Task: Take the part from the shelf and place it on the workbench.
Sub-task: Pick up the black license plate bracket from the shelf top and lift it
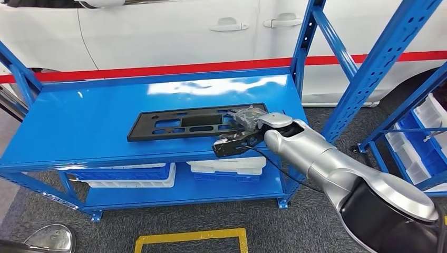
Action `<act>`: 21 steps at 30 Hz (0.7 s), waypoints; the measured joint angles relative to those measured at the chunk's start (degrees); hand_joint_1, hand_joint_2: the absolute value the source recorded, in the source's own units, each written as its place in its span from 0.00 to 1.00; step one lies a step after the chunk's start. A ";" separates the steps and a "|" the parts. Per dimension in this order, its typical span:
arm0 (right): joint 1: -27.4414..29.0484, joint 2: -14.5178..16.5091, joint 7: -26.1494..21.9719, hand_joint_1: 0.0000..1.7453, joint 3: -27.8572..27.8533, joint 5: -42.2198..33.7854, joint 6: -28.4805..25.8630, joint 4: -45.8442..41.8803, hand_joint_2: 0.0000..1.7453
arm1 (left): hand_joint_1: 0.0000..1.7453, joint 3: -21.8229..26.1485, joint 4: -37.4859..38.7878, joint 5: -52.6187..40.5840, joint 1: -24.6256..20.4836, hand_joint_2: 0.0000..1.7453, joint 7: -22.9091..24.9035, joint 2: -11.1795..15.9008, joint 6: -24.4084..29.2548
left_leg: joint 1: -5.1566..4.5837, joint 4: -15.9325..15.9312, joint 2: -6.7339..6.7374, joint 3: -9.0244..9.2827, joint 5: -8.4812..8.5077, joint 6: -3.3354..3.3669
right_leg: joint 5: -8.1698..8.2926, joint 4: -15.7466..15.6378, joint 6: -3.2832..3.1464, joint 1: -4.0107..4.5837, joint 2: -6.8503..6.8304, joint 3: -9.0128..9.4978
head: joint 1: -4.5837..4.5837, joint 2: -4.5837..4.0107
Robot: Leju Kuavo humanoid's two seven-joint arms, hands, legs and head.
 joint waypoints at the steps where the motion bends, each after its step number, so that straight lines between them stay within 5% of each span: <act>1: -0.05 -0.03 0.00 0.00 0.00 0.01 -0.01 0.01 0.00 | 0.00 0.01 0.00 0.00 0.00 0.00 0.00 -0.07 0.01 | 0.12 0.36 0.05 -0.04 -0.35 -0.14 | -0.06 -0.07 -0.50 0.06 0.02 0.17 | 0.01 -0.01; 3: -0.20 0.04 -0.02 0.00 0.00 0.01 -0.02 -0.01 0.00 | 0.00 0.02 0.00 0.00 0.00 0.00 0.02 -0.17 0.01 | 0.09 4.29 0.18 -1.78 -2.42 -0.02 | -0.23 -0.37 -1.33 0.15 0.03 0.72 | -0.02 -0.01; 5: -0.18 0.05 -0.02 0.00 0.00 0.01 -0.01 0.01 0.00 | 0.00 0.08 0.00 0.00 0.00 0.00 0.04 -0.16 0.07 | -0.34 12.16 0.21 -6.02 -5.47 0.38 | -0.55 -0.43 -1.88 0.60 -0.07 1.08 | -0.03 -0.01; 7: 0.00 0.07 -0.03 0.00 0.00 0.01 0.03 0.03 0.00 | 0.00 0.21 0.00 0.01 0.02 0.00 0.06 -0.16 0.13 | -0.86 17.40 0.20 -9.63 -6.11 0.98 | -0.92 -0.43 -2.31 1.23 -0.10 1.45 | -0.03 -0.01; 9: 0.05 0.11 -0.04 0.00 0.00 0.01 0.04 0.02 0.00 | 0.00 0.32 0.00 0.02 0.11 0.00 0.08 -0.16 0.14 | -1.54 14.19 0.18 -9.17 -2.34 2.15 | -1.40 -0.43 -2.53 1.78 0.03 2.14 | -0.02 -0.01; 11: -0.01 0.14 -0.05 0.00 0.00 0.01 0.06 0.01 0.00 | 0.00 0.38 0.00 0.02 0.21 0.00 0.10 -0.10 0.14 | -2.38 6.93 0.15 -6.28 1.71 3.64 | -1.95 -0.51 -2.47 2.14 0.13 2.89 | 0.00 0.00; 12: -0.04 0.14 -0.05 0.00 0.00 0.02 0.08 0.02 0.00 | 0.00 0.39 0.00 0.02 0.18 0.00 0.10 -0.07 0.13 | -2.72 4.32 0.16 -5.09 2.46 4.15 | -2.12 -0.59 -2.32 2.20 0.13 3.08 | 0.01 0.00; 17: -0.27 0.13 -0.09 0.00 0.00 0.06 0.12 -0.03 0.00 | 0.00 0.42 0.00 0.02 -0.07 0.00 0.10 -0.15 -0.07 | -2.66 0.54 0.21 -2.80 2.14 4.66 | -2.93 -0.53 -0.97 2.21 -0.18 3.28 | 0.04 -0.01; 19: -0.54 0.08 -0.09 0.00 0.00 0.10 0.13 -0.02 0.00 | 0.00 0.44 0.00 0.02 0.05 0.00 0.10 -0.23 -0.16 | -2.41 -0.39 0.34 -1.92 2.18 4.90 | -5.21 4.31 -0.58 2.11 -0.32 0.81 | 0.07 -0.01; 21: -0.44 -0.03 -0.09 0.00 0.00 0.15 0.15 0.04 0.00 | 0.00 0.46 0.00 0.02 0.04 0.00 0.09 -0.22 -0.20 | -2.42 -0.42 0.29 -1.59 1.84 5.10 | -7.48 11.43 -0.25 1.92 -0.34 -3.54 | 0.06 -0.01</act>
